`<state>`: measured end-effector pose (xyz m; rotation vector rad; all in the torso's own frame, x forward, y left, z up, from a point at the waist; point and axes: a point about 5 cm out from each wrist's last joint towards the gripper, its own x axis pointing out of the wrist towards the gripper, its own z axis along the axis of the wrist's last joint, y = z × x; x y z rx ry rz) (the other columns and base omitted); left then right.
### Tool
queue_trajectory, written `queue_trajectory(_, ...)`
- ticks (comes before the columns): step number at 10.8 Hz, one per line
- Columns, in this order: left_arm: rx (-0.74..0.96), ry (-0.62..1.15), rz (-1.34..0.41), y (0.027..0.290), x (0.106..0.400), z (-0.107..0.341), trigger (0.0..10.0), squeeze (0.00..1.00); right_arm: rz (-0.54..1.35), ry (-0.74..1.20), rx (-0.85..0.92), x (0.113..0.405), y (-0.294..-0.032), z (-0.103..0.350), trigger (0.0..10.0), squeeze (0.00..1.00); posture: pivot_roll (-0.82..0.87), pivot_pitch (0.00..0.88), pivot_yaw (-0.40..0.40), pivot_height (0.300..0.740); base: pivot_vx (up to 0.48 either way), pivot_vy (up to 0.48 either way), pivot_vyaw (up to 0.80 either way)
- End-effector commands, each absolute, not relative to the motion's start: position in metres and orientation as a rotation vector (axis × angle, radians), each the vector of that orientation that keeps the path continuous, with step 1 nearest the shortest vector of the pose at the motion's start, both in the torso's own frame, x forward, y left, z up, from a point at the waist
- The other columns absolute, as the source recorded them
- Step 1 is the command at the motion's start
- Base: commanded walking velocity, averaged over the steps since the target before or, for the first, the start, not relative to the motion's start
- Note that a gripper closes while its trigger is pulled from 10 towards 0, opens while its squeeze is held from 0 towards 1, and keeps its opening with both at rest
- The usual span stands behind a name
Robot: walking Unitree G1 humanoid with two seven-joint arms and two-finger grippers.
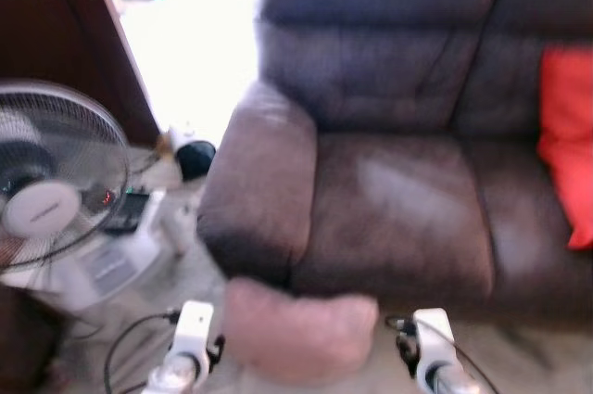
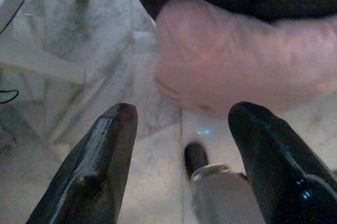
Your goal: Move the pillow to the sofa from floor
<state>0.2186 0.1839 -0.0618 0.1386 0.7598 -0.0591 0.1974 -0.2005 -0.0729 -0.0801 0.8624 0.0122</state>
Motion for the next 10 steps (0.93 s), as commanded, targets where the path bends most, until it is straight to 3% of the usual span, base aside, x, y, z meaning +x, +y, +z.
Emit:
queue_trajectory(1,0.152,0.791,-0.04,0.1939,0.2115,-0.0651,10.0,0.0,0.029,0.872,-0.066,0.1953,-0.1919,-0.0755,10.0,0.0,0.1,0.076,-0.036,0.74,0.292,0.0,0.0)
queue_trajectory(10,0.144,0.784,-0.009,0.198,0.211,-0.0646,10.0,0.0,0.024,0.858,-0.053,0.1959,-0.1907,-0.075,10.0,0.0,0.1,0.083,-0.037,0.74,0.0,0.0,0.0)
